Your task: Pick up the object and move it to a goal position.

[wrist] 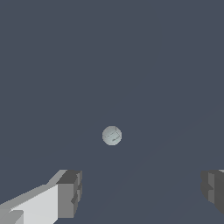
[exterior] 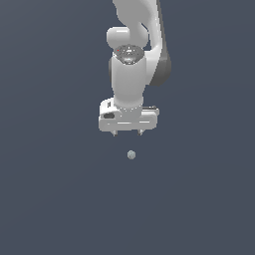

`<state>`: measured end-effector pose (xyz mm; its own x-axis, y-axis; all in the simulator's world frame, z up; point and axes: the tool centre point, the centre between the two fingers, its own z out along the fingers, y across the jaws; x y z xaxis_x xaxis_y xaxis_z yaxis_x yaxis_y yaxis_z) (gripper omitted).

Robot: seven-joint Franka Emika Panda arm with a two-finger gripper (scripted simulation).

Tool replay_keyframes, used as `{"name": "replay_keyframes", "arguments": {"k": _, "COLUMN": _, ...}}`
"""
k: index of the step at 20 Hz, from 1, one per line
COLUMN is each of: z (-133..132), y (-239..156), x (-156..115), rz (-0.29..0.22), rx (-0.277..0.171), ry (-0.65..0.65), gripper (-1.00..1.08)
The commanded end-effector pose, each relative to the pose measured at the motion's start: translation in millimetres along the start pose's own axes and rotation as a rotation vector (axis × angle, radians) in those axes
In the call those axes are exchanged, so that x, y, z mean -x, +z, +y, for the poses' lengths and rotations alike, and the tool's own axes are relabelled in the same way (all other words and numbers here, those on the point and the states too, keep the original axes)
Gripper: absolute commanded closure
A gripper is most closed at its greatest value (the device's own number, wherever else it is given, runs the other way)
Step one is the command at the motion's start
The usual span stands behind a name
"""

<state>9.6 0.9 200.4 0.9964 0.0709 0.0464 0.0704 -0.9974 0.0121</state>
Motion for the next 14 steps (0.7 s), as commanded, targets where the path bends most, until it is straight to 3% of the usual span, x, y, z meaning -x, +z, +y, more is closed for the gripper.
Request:
{"name": "replay_keyframes", "arguments": {"k": 1, "z": 0, "y": 0, "x": 0, "rz": 0.000, "rx": 0.000, "ry": 0.000, "gripper": -0.92}}
{"name": "replay_keyframes", "arguments": {"k": 14, "z": -11, "y": -2, "x": -6, "rz": 0.027, "rx": -0.003, "ry": -0.053, "gripper": -0.92}}
